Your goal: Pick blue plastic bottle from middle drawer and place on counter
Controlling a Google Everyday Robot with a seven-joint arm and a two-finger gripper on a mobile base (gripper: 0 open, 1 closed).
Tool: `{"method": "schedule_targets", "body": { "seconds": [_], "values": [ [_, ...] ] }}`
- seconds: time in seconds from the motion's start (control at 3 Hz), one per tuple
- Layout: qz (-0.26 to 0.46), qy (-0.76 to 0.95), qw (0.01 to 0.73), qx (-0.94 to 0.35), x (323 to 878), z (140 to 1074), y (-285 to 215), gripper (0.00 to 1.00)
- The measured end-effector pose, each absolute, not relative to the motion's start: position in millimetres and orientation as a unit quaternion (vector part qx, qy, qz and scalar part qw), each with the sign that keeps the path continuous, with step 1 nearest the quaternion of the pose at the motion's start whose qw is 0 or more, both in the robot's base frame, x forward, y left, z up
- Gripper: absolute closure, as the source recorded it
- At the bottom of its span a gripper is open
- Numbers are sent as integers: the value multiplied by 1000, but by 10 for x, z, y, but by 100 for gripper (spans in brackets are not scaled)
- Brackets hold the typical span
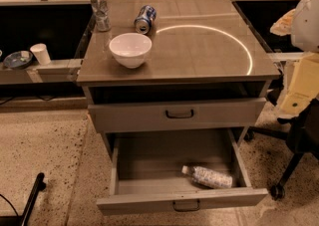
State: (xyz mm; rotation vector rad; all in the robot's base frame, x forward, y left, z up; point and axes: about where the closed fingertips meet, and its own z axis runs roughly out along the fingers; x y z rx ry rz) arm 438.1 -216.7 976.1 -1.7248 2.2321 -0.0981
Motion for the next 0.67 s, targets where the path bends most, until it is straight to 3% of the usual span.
{"method": "schedule_targets", "body": {
  "seconds": [0.67],
  "values": [
    [-30, 785, 147, -601, 4449, 9548, -2145, 0]
  ]
}}
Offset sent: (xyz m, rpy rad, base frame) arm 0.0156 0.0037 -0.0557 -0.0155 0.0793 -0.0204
